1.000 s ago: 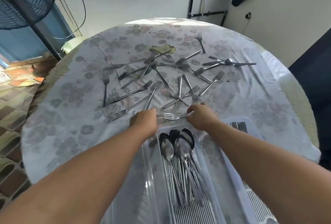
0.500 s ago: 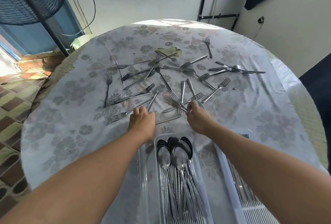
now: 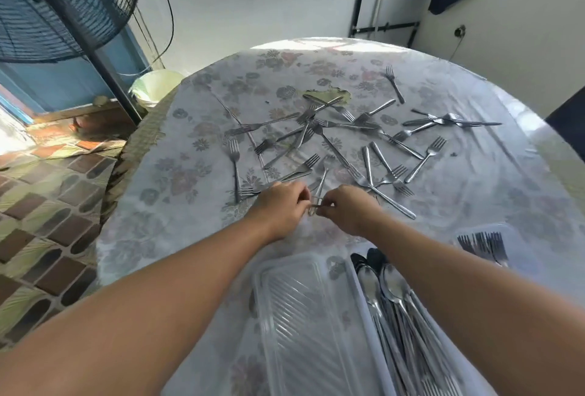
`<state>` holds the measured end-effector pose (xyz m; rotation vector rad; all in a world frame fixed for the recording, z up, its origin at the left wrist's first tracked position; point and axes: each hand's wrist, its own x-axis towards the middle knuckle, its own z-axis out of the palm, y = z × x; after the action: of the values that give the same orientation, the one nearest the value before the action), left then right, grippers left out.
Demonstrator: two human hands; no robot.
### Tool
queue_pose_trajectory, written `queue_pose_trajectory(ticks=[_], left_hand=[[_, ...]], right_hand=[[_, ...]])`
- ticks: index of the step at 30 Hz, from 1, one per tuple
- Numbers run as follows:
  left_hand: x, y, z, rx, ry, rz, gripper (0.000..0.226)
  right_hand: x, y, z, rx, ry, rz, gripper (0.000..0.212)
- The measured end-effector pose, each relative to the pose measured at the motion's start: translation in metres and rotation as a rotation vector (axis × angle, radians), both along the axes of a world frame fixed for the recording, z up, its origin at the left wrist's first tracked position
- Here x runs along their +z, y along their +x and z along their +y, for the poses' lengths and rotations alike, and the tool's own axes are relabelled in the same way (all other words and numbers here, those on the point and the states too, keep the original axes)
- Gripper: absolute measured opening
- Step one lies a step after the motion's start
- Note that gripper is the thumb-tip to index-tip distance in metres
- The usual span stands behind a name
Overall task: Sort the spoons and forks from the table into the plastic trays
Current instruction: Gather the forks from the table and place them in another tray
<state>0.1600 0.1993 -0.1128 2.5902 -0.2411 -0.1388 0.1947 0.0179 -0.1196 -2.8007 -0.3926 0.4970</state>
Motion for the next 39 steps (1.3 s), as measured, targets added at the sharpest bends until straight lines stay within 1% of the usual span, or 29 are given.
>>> queue_pose_trajectory(ticks=[2, 3, 4, 5, 6, 8, 10, 11, 12, 14, 16, 18, 20, 22, 24, 27, 30, 32, 35, 39], left_hand=[[-0.001, 0.007, 0.011, 0.137, -0.046, -0.150, 0.026], [-0.003, 0.010, 0.017, 0.218, -0.038, -0.195, 0.031], [-0.007, 0.013, 0.023, 0.275, -0.008, -0.213, 0.032], [-0.011, 0.014, 0.028, 0.294, 0.043, -0.183, 0.030], [-0.015, 0.014, 0.032, 0.269, 0.101, -0.123, 0.027], [-0.023, 0.012, 0.041, 0.113, 0.255, -0.024, 0.025], [-0.026, 0.012, 0.048, -0.083, 0.452, -0.043, 0.036], [-0.025, 0.015, 0.051, -0.176, 0.527, -0.077, 0.042], [-0.023, 0.018, 0.053, -0.254, 0.578, -0.100, 0.045], [-0.018, 0.024, 0.051, -0.381, 0.662, -0.096, 0.047], [-0.014, 0.029, 0.046, -0.485, 0.770, -0.091, 0.048], [-0.012, 0.035, 0.042, -0.561, 0.844, -0.160, 0.042], [-0.011, 0.039, 0.039, -0.632, 0.853, -0.238, 0.031], [-0.008, 0.044, 0.039, -0.695, 0.856, -0.267, 0.022], [-0.007, 0.050, 0.043, -0.739, 0.844, -0.269, 0.022], [-0.008, 0.059, 0.051, -0.815, 0.765, -0.276, 0.026], [-0.011, 0.061, 0.052, -0.897, 0.696, -0.225, 0.028], [-0.013, 0.059, 0.049, -0.896, 0.676, -0.204, 0.027], [-0.022, 0.061, 0.054, -0.858, 0.700, -0.168, 0.025], [-0.036, 0.057, 0.061, -0.726, 0.706, -0.100, 0.025]], right_hand=[[0.002, -0.001, 0.003, -0.103, 0.022, -0.035, 0.034], [0.004, -0.003, 0.006, -0.155, 0.043, -0.042, 0.036], [0.005, -0.005, 0.010, -0.201, 0.071, -0.042, 0.038], [0.005, -0.007, 0.013, -0.246, 0.102, -0.024, 0.039], [0.004, -0.010, 0.017, -0.302, 0.140, 0.004, 0.040], [0.000, -0.017, 0.026, -0.457, 0.293, 0.080, 0.041], [-0.007, -0.023, 0.030, -0.590, 0.450, 0.155, 0.038], [-0.010, -0.026, 0.033, -0.619, 0.473, 0.166, 0.037], [-0.012, -0.029, 0.035, -0.627, 0.465, 0.155, 0.036], [-0.016, -0.028, 0.040, -0.634, 0.413, 0.093, 0.034], [-0.015, -0.022, 0.042, -0.669, 0.409, 0.062, 0.029], [-0.012, -0.015, 0.045, -0.706, 0.392, 0.073, 0.028], [-0.013, -0.007, 0.046, -0.733, 0.374, 0.075, 0.034], [-0.018, 0.000, 0.048, -0.756, 0.349, 0.076, 0.036], [-0.026, 0.006, 0.050, -0.758, 0.323, 0.077, 0.036], [-0.036, 0.010, 0.057, -0.742, 0.251, 0.035, 0.031], [-0.043, 0.013, 0.065, -0.732, 0.180, -0.011, 0.028], [-0.045, 0.014, 0.066, -0.695, 0.145, -0.014, 0.024], [-0.047, 0.014, 0.067, -0.676, 0.131, 0.021, 0.020], [-0.037, 0.018, 0.059, -0.754, 0.310, 0.109, 0.022]])
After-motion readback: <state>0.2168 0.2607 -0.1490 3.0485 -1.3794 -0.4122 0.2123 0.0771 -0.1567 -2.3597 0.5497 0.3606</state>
